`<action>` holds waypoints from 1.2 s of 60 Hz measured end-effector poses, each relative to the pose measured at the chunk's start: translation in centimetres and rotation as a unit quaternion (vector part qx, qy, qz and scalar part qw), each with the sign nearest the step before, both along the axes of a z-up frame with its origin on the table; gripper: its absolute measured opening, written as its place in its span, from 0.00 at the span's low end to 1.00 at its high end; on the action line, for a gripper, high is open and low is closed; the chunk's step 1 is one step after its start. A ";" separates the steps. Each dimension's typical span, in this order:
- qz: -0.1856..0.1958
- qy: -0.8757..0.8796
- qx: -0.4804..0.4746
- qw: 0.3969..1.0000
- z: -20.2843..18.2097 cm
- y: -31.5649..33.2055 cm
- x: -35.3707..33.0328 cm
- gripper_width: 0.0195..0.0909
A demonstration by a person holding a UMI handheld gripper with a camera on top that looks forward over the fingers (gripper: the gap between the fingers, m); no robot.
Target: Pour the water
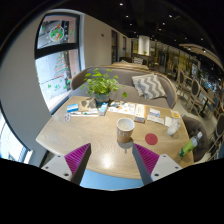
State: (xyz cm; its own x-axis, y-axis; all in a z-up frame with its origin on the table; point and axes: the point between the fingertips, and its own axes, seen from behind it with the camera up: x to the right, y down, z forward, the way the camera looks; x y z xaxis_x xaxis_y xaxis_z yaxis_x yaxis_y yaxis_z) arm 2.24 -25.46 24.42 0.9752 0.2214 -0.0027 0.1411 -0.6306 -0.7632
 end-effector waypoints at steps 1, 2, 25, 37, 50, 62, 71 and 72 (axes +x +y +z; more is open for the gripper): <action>-0.001 0.001 0.000 1.000 -0.1 -0.1 0.3 0.91; -0.003 0.001 -0.001 1.000 -0.1 -0.1 0.6 0.91; -0.057 -0.009 0.018 0.998 -4.3 0.4 15.5 0.91; -0.102 -0.012 0.023 0.994 -9.3 0.4 27.0 0.91; -0.143 0.000 0.033 0.989 -14.1 3.1 37.9 0.91; -0.158 0.008 0.060 0.986 -16.9 8.7 43.9 0.91; -0.161 0.018 0.066 0.985 -19.2 12.3 45.3 0.91; -0.160 0.019 0.068 0.985 -19.3 12.7 45.2 0.91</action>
State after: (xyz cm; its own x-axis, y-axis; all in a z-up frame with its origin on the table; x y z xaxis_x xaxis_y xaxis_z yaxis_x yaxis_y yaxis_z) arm 47.45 -12.79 5.11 0.9948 -0.0971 -0.0319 -0.0789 -0.5304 -0.8441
